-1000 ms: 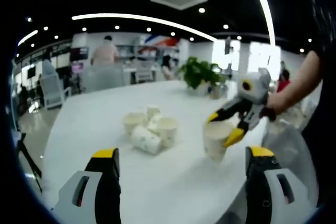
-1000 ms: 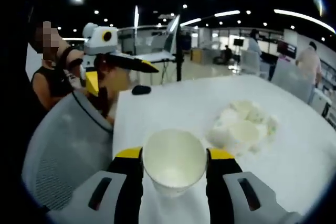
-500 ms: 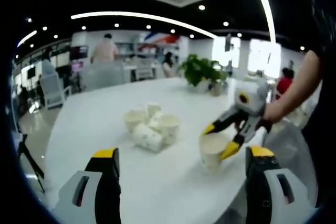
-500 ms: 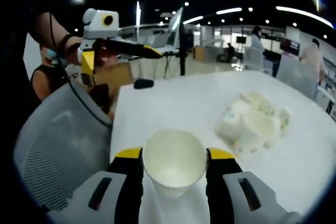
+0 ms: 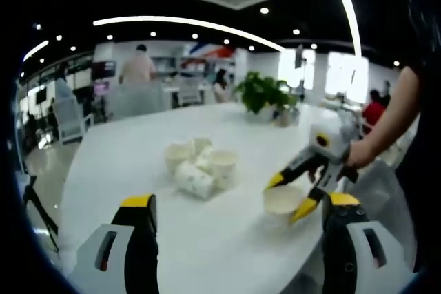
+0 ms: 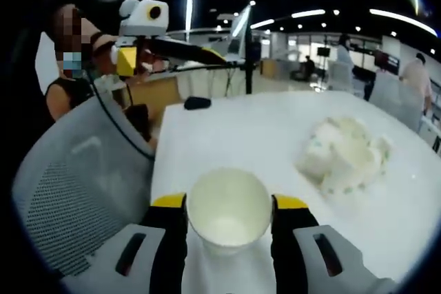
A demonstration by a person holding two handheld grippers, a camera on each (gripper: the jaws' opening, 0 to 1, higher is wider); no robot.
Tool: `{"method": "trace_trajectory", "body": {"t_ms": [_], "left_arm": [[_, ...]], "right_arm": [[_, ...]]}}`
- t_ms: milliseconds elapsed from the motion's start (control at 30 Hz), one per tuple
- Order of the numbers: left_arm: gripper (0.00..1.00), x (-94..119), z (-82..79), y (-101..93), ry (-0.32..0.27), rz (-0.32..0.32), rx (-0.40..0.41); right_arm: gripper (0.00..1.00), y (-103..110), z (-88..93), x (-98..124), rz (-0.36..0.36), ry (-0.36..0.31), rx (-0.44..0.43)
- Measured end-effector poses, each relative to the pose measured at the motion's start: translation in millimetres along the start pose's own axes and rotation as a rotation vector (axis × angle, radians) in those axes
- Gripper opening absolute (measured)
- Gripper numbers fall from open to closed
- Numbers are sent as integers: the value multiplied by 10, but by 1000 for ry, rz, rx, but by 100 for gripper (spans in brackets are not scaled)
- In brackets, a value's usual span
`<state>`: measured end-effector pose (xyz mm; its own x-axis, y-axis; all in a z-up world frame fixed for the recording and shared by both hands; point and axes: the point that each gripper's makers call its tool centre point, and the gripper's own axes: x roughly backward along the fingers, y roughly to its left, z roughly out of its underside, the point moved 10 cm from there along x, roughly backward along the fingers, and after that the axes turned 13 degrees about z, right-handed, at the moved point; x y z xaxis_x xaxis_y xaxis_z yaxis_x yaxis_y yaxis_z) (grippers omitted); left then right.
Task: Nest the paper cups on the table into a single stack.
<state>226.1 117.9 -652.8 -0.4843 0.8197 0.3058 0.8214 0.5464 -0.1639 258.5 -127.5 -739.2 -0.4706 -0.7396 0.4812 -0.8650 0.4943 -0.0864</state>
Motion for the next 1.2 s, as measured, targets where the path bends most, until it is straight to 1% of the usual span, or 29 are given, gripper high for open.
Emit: {"method": "trace_trajectory", "body": {"t_ms": [233,400,500,767,900,1200], "left_arm": [[100,22,4,1,1,3,-4],[100,42,-5,2,-1,4,-6],[100,54,1,1,0,5,-3],[100,73,2,-1,-5,1,-7],[100,72,4,-7,-4,1,-5],[100,53,-5,-6,-26,-4,-5]], "right_arm": [[47,21,-16,12,5,3,4],[49,58,-13,14,1,18,13],[51,72,14,4,-1,44,-5],[55,87,28,10,2,47,-4],[58,78,36,28,10,54,-14],[64,73,1,204,22,52,-22]]}}
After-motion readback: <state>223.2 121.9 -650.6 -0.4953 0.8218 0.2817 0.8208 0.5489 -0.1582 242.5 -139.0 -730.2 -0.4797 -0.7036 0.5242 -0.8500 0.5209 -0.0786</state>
